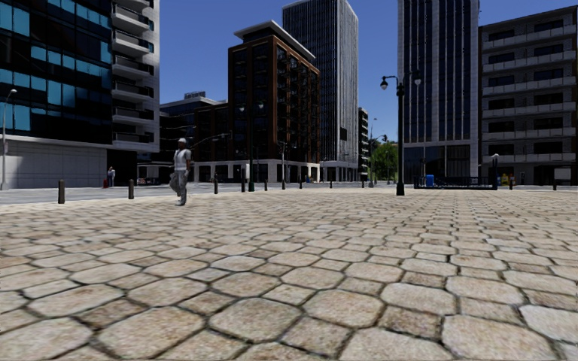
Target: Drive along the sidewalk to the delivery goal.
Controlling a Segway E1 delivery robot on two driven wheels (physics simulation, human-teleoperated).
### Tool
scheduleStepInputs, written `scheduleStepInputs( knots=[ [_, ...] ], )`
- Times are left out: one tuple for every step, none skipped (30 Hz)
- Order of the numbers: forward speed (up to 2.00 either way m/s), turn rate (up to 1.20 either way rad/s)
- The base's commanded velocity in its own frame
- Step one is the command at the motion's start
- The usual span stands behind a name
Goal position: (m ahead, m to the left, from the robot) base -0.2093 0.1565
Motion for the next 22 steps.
scheduleStepInputs(
  knots=[
    [0.00, 0.00],
    [0.00, 0.00],
    [0.00, 0.00],
    [0.00, 0.00],
    [0.00, 0.00],
    [0.00, 0.00],
    [0.00, 0.00],
    [0.00, 0.00],
    [0.00, 0.00],
    [0.00, 0.00],
    [0.00, 0.00],
    [0.00, 0.00],
    [0.00, 0.00],
    [0.00, 0.00],
    [0.00, 0.00],
    [0.00, 0.00],
    [0.00, 0.00],
    [0.00, 0.00],
    [0.00, 0.00],
    [0.00, 0.00],
    [0.00, 0.00],
    [0.00, 0.00]
  ],
)
